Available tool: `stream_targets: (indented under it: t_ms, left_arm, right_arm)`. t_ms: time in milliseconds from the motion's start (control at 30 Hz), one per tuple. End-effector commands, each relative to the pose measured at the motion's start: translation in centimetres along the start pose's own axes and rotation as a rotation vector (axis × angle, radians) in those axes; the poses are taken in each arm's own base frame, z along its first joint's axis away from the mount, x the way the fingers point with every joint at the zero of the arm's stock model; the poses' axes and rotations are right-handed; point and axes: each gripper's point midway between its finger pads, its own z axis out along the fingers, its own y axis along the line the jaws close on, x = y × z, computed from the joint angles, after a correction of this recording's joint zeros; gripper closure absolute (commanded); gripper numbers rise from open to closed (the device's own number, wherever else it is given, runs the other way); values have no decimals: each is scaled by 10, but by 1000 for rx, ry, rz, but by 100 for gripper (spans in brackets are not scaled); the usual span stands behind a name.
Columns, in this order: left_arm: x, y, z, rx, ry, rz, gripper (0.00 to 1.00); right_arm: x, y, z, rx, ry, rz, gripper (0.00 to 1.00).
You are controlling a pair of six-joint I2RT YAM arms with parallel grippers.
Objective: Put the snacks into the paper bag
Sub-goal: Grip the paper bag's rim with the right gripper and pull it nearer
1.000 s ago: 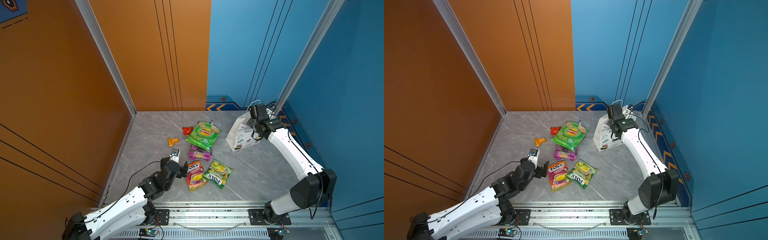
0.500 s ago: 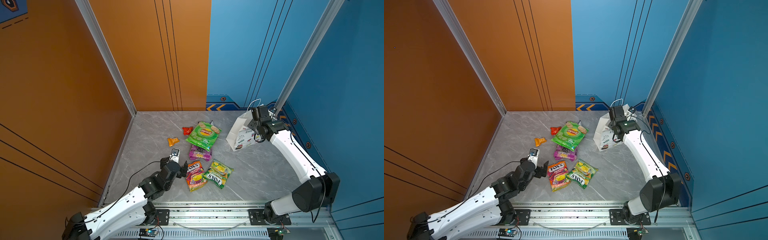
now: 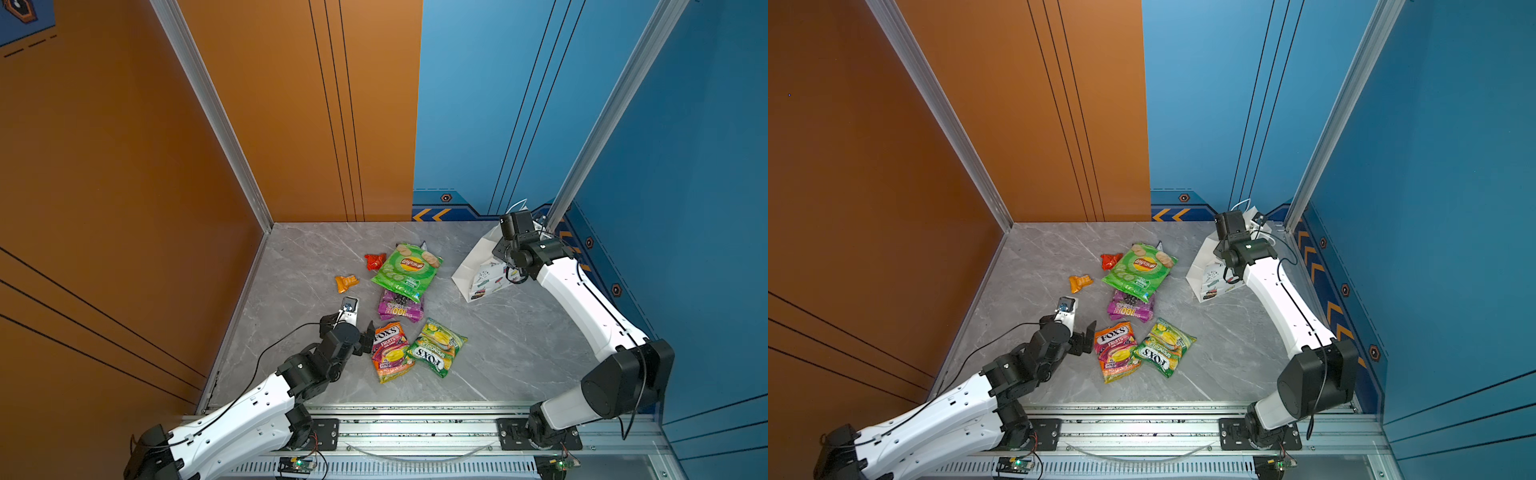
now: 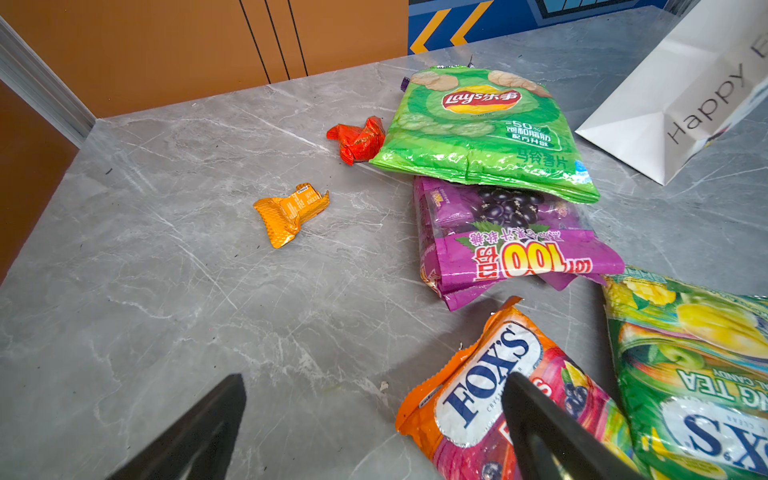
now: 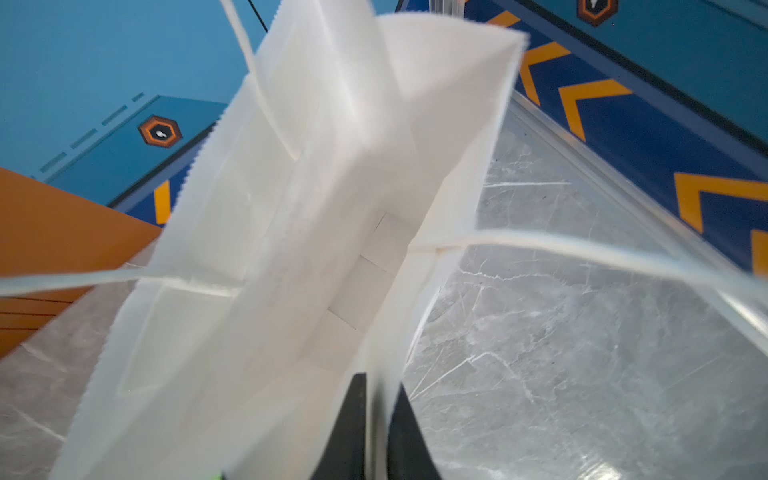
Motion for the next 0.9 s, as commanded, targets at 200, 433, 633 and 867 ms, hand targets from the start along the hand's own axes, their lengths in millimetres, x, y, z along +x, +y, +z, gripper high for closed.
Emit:
stream_targets:
  t_ms: [200, 433, 633, 867]
  left_arm:
    - [-11, 6, -2, -55, -24, 27, 2]
    - [-12, 13, 1, -74, -20, -45, 2]
    - [-20, 18, 4, -30, 89, -288, 2]
    - [-26, 20, 29, 34, 260, -697, 2]
  right_arm:
    - [-11, -32, -56, -84, -80, -147, 100]
    - [4, -41, -80, -165, -66, -331, 100]
    - [20, -44, -90, -223, -70, -430, 100]
    - [36, -40, -89, -320, -96, -419, 100]
